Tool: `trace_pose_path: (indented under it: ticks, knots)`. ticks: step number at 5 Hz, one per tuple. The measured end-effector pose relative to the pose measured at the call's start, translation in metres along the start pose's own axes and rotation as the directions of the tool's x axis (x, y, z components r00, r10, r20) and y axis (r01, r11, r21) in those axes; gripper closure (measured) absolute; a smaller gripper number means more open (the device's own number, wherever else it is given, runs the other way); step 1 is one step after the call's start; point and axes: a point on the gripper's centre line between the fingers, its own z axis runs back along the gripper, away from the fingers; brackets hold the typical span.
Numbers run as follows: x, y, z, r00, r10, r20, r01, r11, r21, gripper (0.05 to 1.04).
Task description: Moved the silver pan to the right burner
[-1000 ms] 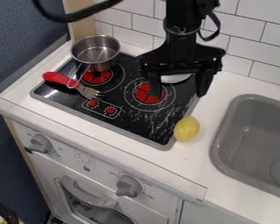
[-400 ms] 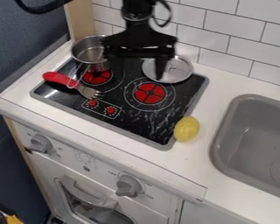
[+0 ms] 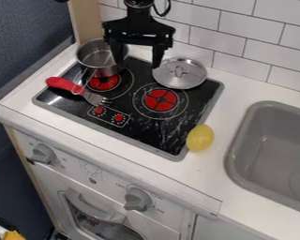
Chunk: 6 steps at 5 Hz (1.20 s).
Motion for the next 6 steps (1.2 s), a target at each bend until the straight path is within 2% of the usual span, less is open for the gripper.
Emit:
trace_pose_path:
  ticks: [2,3,4,5,6]
  knots:
    - [0.034,0.008,-0.022,0.999,-0.016,-0.036,0.017,0.999,0.028,0.083]
    - [0.039,0.022,-0.044,0.994,0.010,-0.106,-0.003,0.998,0.066,0.083]
    - [0.042,0.031,-0.061,0.988,0.037,-0.151,-0.028,0.997,0.065,0.083]
    - [0.042,0.036,-0.066,0.984,0.051,-0.171,-0.046,0.998,0.034,0.133]
    - [0.044,0.037,-0.067,0.987,0.054,-0.151,-0.048,0.998,0.038,0.418]
